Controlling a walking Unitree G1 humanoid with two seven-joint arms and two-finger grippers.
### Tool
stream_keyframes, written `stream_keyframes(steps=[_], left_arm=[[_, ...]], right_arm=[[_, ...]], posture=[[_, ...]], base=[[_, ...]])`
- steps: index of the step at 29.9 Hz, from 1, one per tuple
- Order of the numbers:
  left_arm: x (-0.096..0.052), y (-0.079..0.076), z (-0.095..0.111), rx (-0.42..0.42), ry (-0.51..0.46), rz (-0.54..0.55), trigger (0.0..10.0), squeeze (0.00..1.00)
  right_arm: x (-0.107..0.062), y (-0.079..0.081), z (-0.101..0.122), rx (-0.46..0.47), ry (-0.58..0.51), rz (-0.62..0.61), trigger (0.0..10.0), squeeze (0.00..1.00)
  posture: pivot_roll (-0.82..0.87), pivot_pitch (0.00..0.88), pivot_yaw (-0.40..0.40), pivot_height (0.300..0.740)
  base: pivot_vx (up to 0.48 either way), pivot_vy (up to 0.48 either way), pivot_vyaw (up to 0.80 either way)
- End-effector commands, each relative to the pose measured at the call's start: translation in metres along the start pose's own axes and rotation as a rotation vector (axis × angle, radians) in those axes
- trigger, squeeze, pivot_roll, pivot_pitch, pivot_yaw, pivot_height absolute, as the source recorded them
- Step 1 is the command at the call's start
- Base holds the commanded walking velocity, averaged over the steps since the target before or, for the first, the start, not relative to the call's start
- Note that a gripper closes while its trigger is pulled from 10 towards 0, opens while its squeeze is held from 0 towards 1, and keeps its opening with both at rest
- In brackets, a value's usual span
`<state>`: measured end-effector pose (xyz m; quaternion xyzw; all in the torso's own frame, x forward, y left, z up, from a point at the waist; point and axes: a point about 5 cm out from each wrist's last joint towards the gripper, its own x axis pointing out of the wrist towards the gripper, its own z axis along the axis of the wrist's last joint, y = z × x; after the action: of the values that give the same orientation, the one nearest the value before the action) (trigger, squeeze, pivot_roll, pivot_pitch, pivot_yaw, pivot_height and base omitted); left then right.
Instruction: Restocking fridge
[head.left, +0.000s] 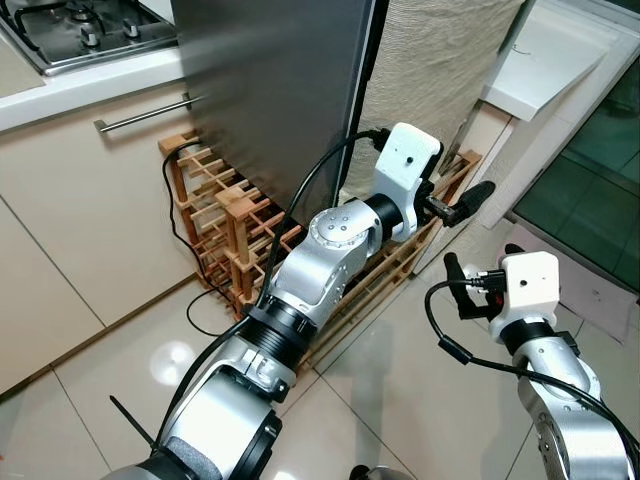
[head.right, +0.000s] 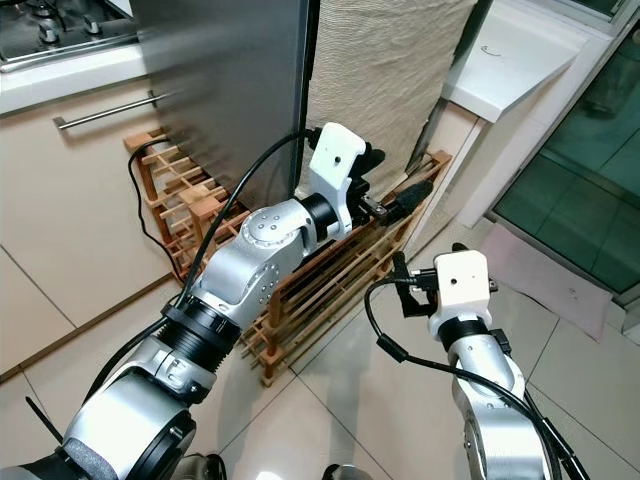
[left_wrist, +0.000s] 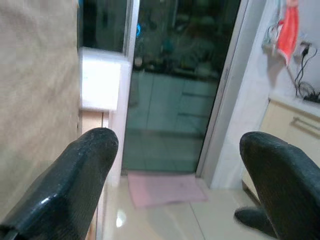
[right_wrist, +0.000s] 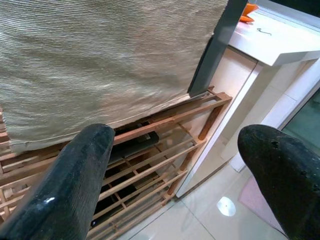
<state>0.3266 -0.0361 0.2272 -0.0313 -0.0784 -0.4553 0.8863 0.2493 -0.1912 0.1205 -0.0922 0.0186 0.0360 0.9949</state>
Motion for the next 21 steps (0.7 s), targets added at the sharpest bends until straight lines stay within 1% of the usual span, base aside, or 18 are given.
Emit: stream_keyframes(steps=[1, 3, 4, 7, 8, 9, 10, 11, 12, 15, 17, 19, 20, 21], left_arm=[[0.013, -0.050, 0.006, -0.180, -0.102, -0.064, 10.0, 0.00], [0.003, -0.041, 0.003, -0.181, -0.105, -0.006, 10.0, 0.00], [0.003, -0.041, 0.003, -0.181, -0.105, -0.006, 10.0, 0.00], [-0.011, -0.030, 0.001, -0.189, -0.115, 0.067, 10.0, 0.00], [-0.017, -0.025, 0.002, -0.182, -0.122, 0.104, 10.0, 0.00], [-0.023, -0.021, 0.003, -0.155, -0.122, 0.146, 10.0, 0.00], [-0.023, -0.021, 0.003, -0.155, -0.122, 0.146, 10.0, 0.00], [-0.029, -0.015, 0.001, -0.129, -0.113, 0.196, 10.0, 0.00], [-0.036, -0.005, -0.006, -0.088, -0.079, 0.268, 10.0, 0.00], [-0.043, 0.008, -0.020, -0.055, -0.022, 0.336, 10.0, 0.00], [-0.048, 0.018, -0.032, -0.050, 0.018, 0.393, 10.0, 0.00], [-0.051, 0.022, -0.037, -0.051, 0.029, 0.411, 10.0, 0.00], [-0.054, 0.025, -0.043, -0.033, 0.050, 0.440, 10.0, 0.00], [-0.054, 0.025, -0.043, -0.033, 0.050, 0.440, 10.0, 0.00]], right_arm=[[0.002, -0.005, 0.001, -0.014, -0.002, -0.009, 10.0, 0.00], [0.005, -0.005, 0.000, -0.011, -0.003, -0.010, 10.0, 0.00], [0.005, -0.005, 0.000, -0.011, -0.003, -0.010, 10.0, 0.00], [0.008, -0.004, -0.001, -0.003, -0.003, -0.008, 10.0, 0.00], [0.010, -0.003, 0.000, 0.001, -0.007, -0.008, 10.0, 0.00], [0.014, -0.003, 0.000, 0.006, -0.013, -0.010, 10.0, 0.00], [0.014, -0.003, 0.000, 0.006, -0.013, -0.010, 10.0, 0.00], [0.018, -0.003, 0.001, 0.011, -0.021, -0.016, 10.0, 0.00], [0.024, -0.003, 0.004, 0.019, -0.038, -0.029, 10.0, 0.00], [0.029, -0.002, 0.007, 0.026, -0.057, -0.042, 10.0, 0.00], [0.030, -0.001, 0.010, 0.039, -0.071, -0.045, 10.0, 0.00], [0.030, 0.000, 0.011, 0.048, -0.077, -0.048, 10.0, 0.00], [0.028, 0.001, 0.010, 0.059, -0.073, -0.057, 10.0, 0.00], [0.028, 0.001, 0.010, 0.059, -0.073, -0.057, 10.0, 0.00]], posture=[[-0.11, 0.071, -0.127, 0.740], [-0.09, 0.066, -0.135, 0.740], [-0.09, 0.066, -0.135, 0.740], [-0.06, 0.054, -0.135, 0.740], [-0.05, 0.043, -0.134, 0.740], [-0.04, 0.035, -0.135, 0.740], [-0.04, 0.035, -0.135, 0.740], [-0.03, 0.023, -0.134, 0.740], [-0.02, 0.016, -0.132, 0.740], [-0.01, 0.001, -0.128, 0.740], [-0.02, 0.000, -0.121, 0.740], [-0.02, 0.000, -0.119, 0.740], [-0.03, 0.000, -0.114, 0.740], [-0.03, 0.000, -0.114, 0.740]], base=[[0.000, 0.000, 0.00], [0.000, 0.000, 0.00], [0.000, 0.000, 0.00], [0.000, 0.000, 0.00], [0.000, 0.000, 0.00], [0.000, 0.000, 0.00], [0.000, 0.000, 0.00], [0.000, 0.000, 0.00], [0.000, 0.000, 0.00], [0.000, 0.000, 0.00], [0.000, 0.000, 0.00], [0.000, 0.000, 0.00], [0.000, 0.000, 0.00], [0.000, 0.000, 0.00]])
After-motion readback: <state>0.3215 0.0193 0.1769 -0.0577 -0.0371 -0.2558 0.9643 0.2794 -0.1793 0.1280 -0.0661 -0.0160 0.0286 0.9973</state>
